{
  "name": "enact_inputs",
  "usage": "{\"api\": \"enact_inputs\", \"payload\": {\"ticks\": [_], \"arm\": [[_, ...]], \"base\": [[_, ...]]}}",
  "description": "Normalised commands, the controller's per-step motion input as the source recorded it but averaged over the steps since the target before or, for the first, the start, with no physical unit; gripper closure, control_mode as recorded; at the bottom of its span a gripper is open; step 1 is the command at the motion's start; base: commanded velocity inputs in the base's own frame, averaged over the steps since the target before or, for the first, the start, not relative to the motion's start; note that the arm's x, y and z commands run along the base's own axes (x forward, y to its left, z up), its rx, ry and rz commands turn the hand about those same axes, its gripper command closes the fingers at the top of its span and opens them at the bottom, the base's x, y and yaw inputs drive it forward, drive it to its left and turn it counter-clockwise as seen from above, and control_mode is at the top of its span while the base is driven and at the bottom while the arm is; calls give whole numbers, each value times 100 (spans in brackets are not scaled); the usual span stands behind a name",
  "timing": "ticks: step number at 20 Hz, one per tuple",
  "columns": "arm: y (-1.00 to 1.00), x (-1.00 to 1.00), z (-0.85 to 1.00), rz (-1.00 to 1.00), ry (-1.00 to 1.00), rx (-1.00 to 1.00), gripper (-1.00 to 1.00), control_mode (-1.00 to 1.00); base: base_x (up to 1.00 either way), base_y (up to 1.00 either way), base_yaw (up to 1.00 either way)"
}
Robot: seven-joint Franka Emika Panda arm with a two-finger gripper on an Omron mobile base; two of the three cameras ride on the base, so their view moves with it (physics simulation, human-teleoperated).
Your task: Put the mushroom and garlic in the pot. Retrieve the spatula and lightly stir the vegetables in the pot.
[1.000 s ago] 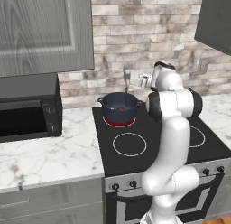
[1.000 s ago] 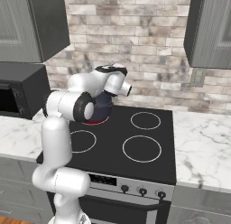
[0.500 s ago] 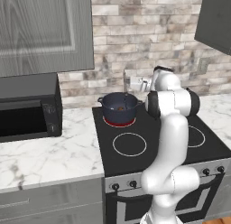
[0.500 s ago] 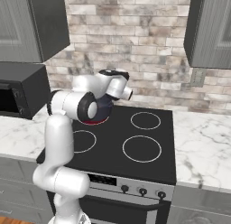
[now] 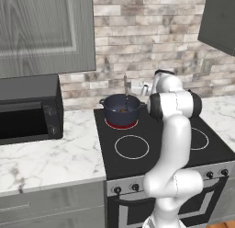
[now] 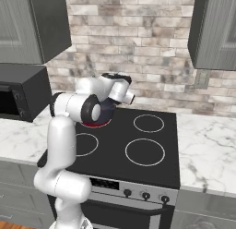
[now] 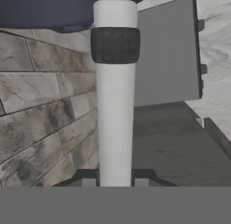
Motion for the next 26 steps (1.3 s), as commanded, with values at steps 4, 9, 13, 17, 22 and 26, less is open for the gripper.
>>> {"api": "enact_inputs", "payload": {"ticks": [4, 9, 13, 17, 22, 26], "arm": [[13, 4, -23, 0, 0, 0, 100, -100], [15, 12, -23, 0, 0, 0, 100, -100], [22, 23, -14, 0, 0, 0, 100, -100], [33, 31, -7, 0, 0, 0, 100, -100], [35, 37, -10, 0, -4, 0, 100, -100], [27, 35, -14, 0, -7, 0, 100, -100]], "base": [[0, 0, 0], [0, 0, 0], [0, 0, 0], [0, 0, 0], [0, 0, 0], [0, 0, 0]]}}
